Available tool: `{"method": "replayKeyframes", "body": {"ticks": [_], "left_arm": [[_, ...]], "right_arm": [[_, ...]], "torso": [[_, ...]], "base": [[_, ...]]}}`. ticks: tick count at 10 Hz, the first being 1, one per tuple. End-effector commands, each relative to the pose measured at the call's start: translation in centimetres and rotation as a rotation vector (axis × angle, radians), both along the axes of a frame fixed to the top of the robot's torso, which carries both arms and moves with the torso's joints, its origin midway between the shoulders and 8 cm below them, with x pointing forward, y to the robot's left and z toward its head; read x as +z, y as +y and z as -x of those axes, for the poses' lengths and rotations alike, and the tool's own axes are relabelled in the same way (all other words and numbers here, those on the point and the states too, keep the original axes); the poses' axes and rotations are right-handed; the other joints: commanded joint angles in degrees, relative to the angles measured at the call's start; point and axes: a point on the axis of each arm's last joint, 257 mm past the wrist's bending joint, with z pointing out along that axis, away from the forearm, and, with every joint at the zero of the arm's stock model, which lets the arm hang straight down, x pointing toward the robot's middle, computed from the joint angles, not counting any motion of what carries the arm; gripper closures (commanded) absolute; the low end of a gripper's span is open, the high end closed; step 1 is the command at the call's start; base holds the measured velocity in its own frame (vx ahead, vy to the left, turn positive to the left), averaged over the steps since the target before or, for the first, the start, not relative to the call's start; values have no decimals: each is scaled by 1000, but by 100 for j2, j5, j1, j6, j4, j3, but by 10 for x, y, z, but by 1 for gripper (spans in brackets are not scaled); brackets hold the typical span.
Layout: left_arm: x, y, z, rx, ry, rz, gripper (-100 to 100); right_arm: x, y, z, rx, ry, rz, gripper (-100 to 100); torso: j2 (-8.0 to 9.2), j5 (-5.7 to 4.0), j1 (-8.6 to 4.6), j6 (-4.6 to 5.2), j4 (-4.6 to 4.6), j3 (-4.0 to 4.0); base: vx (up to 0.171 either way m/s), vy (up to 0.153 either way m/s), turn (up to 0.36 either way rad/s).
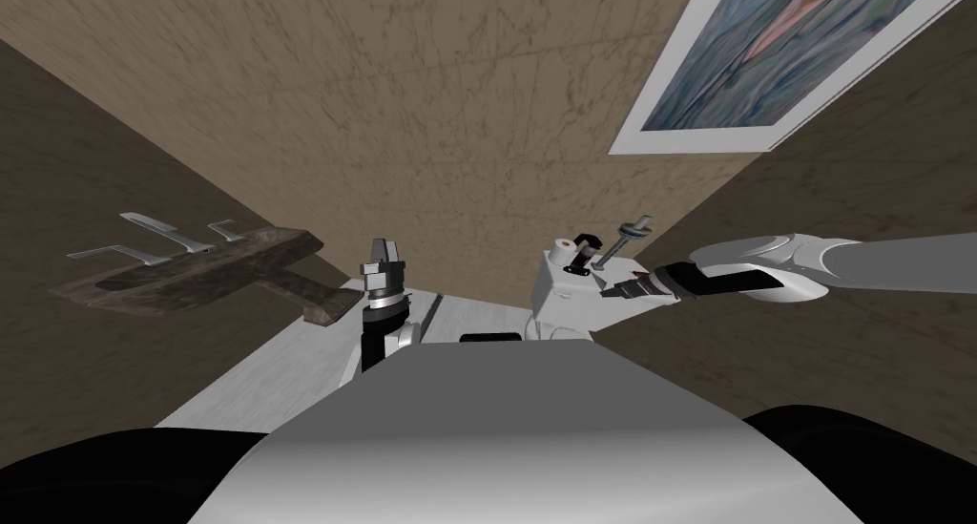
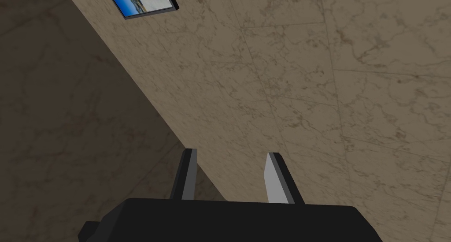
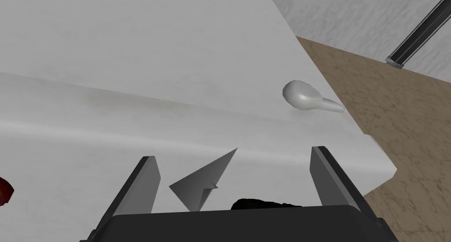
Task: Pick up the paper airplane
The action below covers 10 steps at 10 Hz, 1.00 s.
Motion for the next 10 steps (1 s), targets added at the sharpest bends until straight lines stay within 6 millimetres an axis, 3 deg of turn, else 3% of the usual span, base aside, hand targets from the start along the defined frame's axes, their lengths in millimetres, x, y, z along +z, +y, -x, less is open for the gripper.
{"method": "replayKeyframes", "body": {"ticks": [1,10], "left_arm": [[0,0,0,0,0,0,0],[0,0,0,0,0,0,0]], "right_arm": [[0,0,-1,0,-1,2,-100],[3,-3,-7,0,-12,19,-100]], "torso": [[0,0,0,0,0,0],[5,0,0,1,1,3]], "base": [[35,2,57],[12,0,6]]}}
